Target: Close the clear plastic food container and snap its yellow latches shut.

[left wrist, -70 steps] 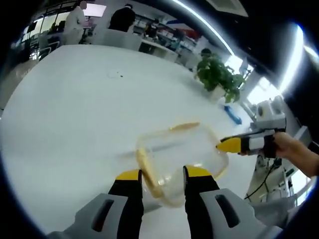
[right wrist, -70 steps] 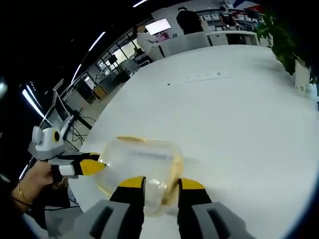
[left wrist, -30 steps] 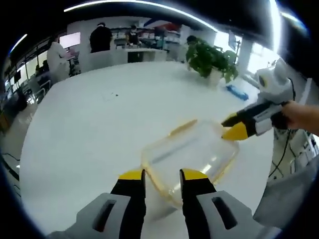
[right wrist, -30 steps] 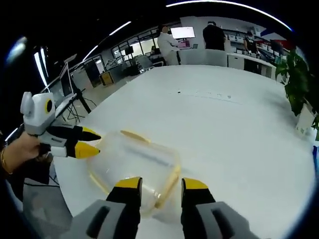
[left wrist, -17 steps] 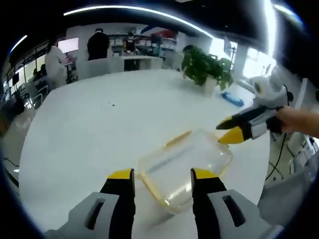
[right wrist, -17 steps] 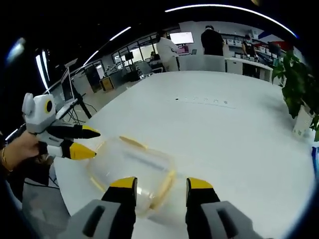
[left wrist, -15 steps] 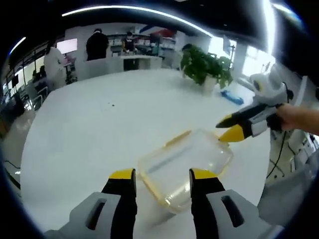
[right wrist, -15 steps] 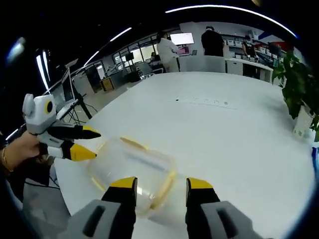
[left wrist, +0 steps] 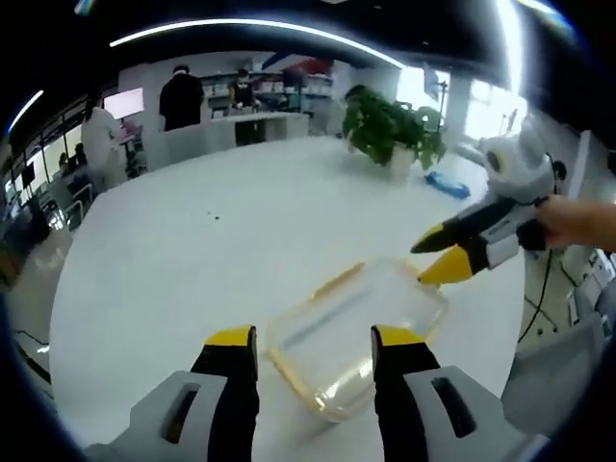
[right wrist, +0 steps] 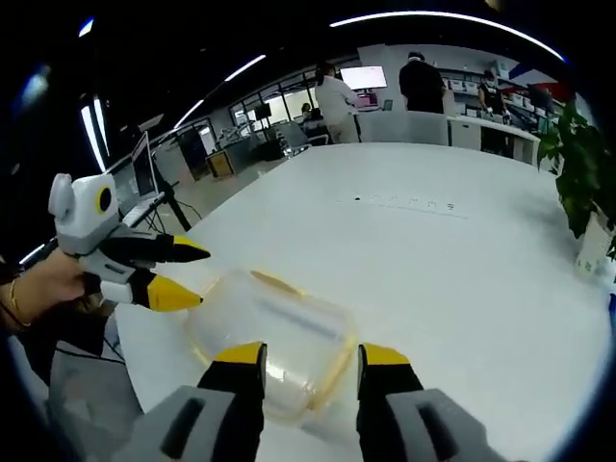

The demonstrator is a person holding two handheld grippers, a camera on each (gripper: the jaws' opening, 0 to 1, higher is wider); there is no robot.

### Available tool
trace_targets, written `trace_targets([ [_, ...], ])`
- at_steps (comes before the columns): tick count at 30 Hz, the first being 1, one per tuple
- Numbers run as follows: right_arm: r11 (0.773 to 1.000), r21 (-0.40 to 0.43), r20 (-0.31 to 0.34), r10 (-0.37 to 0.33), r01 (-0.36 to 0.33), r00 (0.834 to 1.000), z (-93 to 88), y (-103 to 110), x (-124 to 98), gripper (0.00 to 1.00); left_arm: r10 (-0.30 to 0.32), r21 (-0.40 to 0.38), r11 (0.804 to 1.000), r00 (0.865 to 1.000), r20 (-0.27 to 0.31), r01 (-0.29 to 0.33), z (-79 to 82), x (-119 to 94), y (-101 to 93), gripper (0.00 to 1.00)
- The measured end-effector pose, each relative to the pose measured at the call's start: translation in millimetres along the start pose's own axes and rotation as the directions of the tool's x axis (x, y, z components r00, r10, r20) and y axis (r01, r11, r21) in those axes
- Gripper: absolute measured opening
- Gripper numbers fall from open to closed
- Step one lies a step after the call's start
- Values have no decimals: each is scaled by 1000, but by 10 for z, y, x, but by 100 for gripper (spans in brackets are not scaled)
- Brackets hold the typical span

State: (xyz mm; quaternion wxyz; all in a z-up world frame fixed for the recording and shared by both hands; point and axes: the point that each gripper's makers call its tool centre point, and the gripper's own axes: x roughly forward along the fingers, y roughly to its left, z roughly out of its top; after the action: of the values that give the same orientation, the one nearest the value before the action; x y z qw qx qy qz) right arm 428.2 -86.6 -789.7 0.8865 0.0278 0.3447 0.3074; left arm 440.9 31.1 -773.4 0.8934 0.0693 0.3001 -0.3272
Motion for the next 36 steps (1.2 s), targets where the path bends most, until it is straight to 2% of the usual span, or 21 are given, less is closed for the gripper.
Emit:
trace_targets([
  [4,1000,-12,39,8,-8,999,95,37,15,34,-10,15,1000,1000,-2,10,13,24,-32,45],
  [7,1000,-13,43,25,-25,999,114,74,41,34,4,87,996,1000,4,-4,61,25,-47,45],
  [15,997,-50,24,52,-51,998,93,163,128,34,-24,109,994,1000,16,22,137,64,-120,45],
  [21,993,-103,53,58,-53,997,183,244,201,30,-36,127,991,999,11,34,119,109,-173,44],
  [25,990,-121,69,74,-65,995,246,305,237,29,-56,170,984,998,27,51,136,125,-225,43],
  [29,990,-120,65,81,-72,995,249,327,277,28,-61,159,986,997,41,53,164,136,-232,42],
  [36,989,-109,49,104,-98,993,232,403,379,25,-50,159,986,999,9,48,36,201,-173,42],
])
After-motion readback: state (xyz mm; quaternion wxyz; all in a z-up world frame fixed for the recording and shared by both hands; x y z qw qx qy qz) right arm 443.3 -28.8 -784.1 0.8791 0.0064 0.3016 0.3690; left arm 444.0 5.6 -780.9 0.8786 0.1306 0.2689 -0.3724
